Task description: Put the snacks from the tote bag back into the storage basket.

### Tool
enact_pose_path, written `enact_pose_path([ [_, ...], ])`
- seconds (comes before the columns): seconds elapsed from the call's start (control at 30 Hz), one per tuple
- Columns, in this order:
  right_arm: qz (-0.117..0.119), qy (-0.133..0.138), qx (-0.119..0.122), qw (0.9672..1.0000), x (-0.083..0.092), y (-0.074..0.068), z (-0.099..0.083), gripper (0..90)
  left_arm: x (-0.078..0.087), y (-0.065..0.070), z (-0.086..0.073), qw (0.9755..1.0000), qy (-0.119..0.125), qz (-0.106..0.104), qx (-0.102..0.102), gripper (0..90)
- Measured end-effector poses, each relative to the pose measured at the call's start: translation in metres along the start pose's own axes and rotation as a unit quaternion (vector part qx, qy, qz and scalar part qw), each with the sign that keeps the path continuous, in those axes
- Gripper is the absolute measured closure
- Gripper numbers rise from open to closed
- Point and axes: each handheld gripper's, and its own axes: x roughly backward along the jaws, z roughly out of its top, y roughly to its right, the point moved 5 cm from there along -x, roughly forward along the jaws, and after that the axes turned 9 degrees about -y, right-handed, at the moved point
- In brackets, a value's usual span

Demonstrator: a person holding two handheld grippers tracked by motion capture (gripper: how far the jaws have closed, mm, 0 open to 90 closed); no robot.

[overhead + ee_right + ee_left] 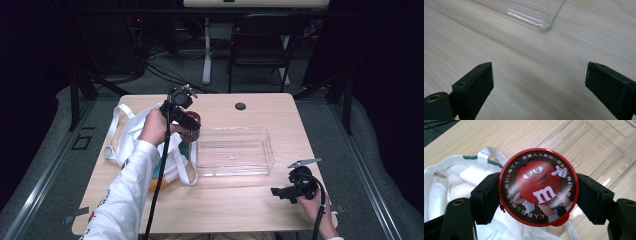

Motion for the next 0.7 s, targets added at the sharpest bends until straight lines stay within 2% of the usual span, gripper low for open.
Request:
enact_pose_path([
  [0.7, 0.001, 0.000, 0.000, 1.0000, 0.000, 0.000, 0.000, 7.7, -0.017, 0.022, 0.007, 0.9996, 0.009, -0.026, -0.008, 25.9],
])
